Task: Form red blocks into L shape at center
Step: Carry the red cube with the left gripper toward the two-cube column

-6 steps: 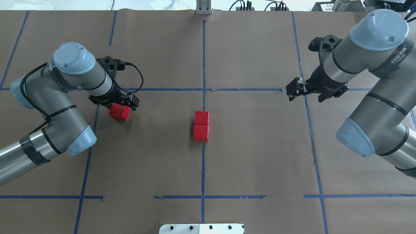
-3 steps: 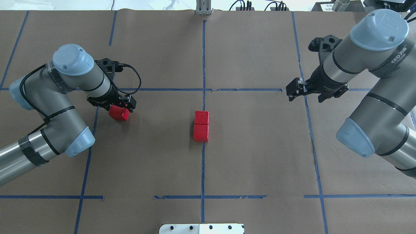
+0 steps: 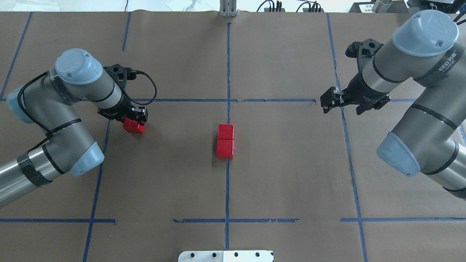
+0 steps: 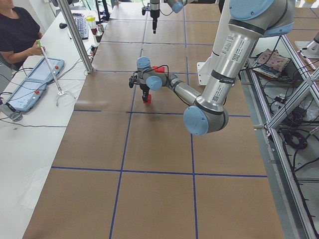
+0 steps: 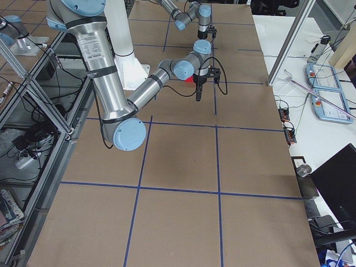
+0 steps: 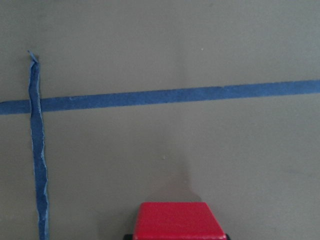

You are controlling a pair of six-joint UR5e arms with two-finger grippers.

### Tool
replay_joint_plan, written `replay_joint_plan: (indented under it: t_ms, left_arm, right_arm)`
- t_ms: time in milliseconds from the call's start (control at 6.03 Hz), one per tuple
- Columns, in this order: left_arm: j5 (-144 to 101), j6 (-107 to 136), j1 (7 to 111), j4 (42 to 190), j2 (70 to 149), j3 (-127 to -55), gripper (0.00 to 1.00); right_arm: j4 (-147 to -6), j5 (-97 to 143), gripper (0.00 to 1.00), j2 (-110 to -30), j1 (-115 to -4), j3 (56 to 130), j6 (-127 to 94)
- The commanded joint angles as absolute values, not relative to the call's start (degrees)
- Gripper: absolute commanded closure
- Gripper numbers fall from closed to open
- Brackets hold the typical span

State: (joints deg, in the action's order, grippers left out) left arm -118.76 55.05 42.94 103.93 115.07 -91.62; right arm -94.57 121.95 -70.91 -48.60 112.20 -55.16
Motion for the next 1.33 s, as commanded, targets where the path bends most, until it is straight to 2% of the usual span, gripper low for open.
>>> replay_joint_plan:
  t_ms: [0,331,497,663,994,1160]
  left_arm:
    - [-115.17,62.69,43.07,103.62,118.97,-91.85,1.00]
    - [-109.71,91.06,38.96,103.54,122.85,-90.88,1.00]
    - [-104.29,103.85,35.28,100.14,124.70,-90.79,1.00]
    - [-104.24,108.24,34.46,91.49,130.20,-90.70,1.00]
    - [-104.59,128.86,33.23,92.80,131.13,-89.05,1.00]
    - [-104.59,131.46,32.87,92.64,130.87,-88.60,1.00]
  right_arm:
    - [-94.57,121.99,0.00,-70.84,-48.69,112.15,-55.20]
    - [-94.57,121.82,0.00,-71.01,-48.69,111.97,-55.02]
    - [-94.57,121.82,0.00,-71.02,-48.69,111.97,-54.93]
    - [-94.57,121.64,0.00,-71.10,-48.69,111.71,-54.93]
    - [-94.57,121.47,0.00,-71.10,-48.60,111.80,-54.93]
    - [-94.57,121.46,0.00,-71.19,-48.60,111.80,-55.02]
